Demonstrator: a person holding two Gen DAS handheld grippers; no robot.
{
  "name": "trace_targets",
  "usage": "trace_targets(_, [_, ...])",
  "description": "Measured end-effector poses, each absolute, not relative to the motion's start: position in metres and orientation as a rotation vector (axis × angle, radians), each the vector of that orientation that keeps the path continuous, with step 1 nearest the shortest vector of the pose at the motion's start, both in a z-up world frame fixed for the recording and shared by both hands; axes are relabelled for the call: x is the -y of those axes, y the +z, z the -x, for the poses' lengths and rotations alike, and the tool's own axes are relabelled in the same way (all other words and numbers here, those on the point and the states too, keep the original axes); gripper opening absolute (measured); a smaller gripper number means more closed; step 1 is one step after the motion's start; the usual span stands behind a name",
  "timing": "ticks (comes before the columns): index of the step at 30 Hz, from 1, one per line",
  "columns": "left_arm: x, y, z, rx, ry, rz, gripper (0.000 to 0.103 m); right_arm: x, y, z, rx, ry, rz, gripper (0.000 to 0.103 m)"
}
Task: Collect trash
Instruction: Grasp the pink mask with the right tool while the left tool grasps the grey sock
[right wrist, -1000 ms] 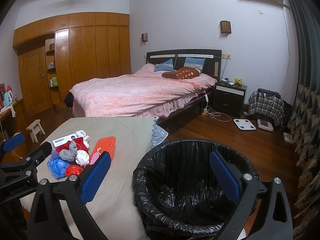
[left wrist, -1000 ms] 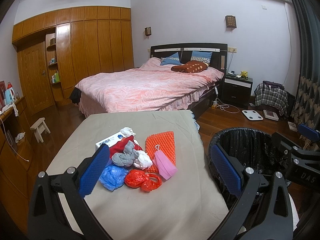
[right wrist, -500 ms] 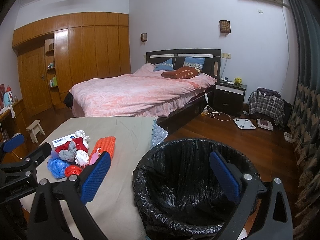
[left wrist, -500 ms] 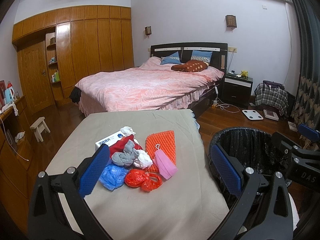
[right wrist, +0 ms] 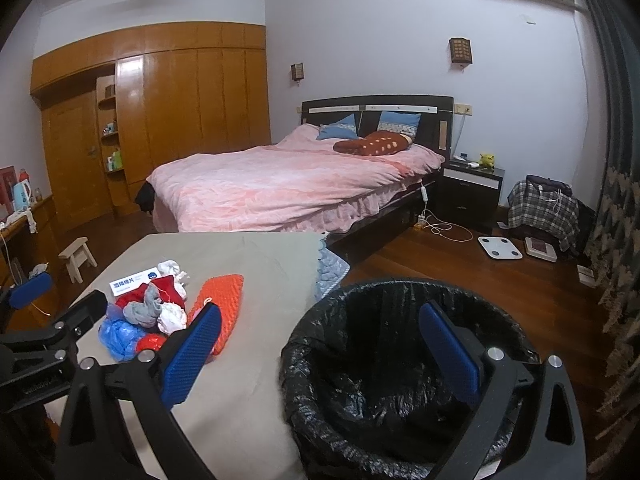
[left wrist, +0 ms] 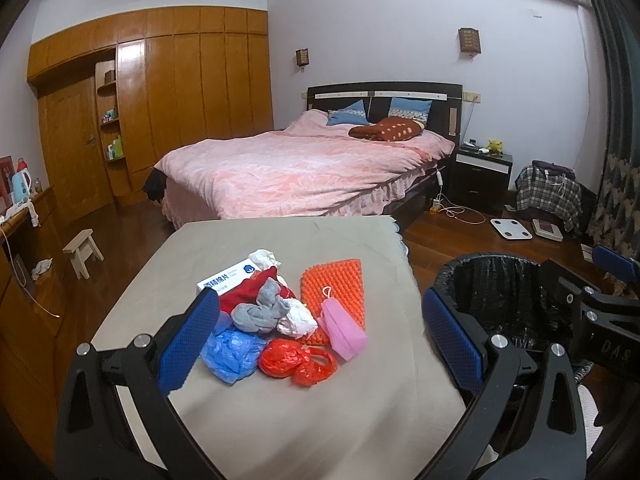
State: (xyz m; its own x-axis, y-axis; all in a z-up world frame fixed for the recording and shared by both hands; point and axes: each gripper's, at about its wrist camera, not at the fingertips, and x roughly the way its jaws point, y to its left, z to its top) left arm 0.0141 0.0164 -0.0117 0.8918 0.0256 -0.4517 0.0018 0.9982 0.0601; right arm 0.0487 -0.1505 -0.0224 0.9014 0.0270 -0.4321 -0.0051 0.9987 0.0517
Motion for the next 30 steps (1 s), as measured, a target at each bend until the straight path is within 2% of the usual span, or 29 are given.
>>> trace_targets(6, [-0.033, -0.015, -0.024, -0.463, 0.049, -0.070, 0.098, 0.136, -0.025, -0.065, -0.444, 0.035, -0.035, 0.097])
trace_targets(10, [-0.061, -0.022, -0.035, -0.470, 0.105, -0.062, 0.098, 0.117, -0.033, -0.082, -0.449, 0.056, -0.011, 0.092])
trace_targets(18, [-0.108, -0.047, -0.053, -0.497, 0.200, -0.089, 0.098, 0.068, -0.065, -0.121, -0.510, 0.174, 0.002, 0.076])
trace_targets(23, [-0.124, -0.066, -0.063, -0.521, 0.213, -0.066, 0.098, 0.043, -0.092, -0.143, -0.579, 0.245, 0.016, 0.063])
trace_targets(27, [-0.132, -0.075, -0.067, -0.526, 0.212, -0.062, 0.098, 0.029, -0.114, -0.156, -0.627, 0.273, 0.027, 0.058])
trace_targets(30, [-0.134, -0.084, -0.072, -0.537, 0.198, -0.049, 0.098, 0.020, -0.126, -0.163, -0.655, 0.289, 0.047, 0.051])
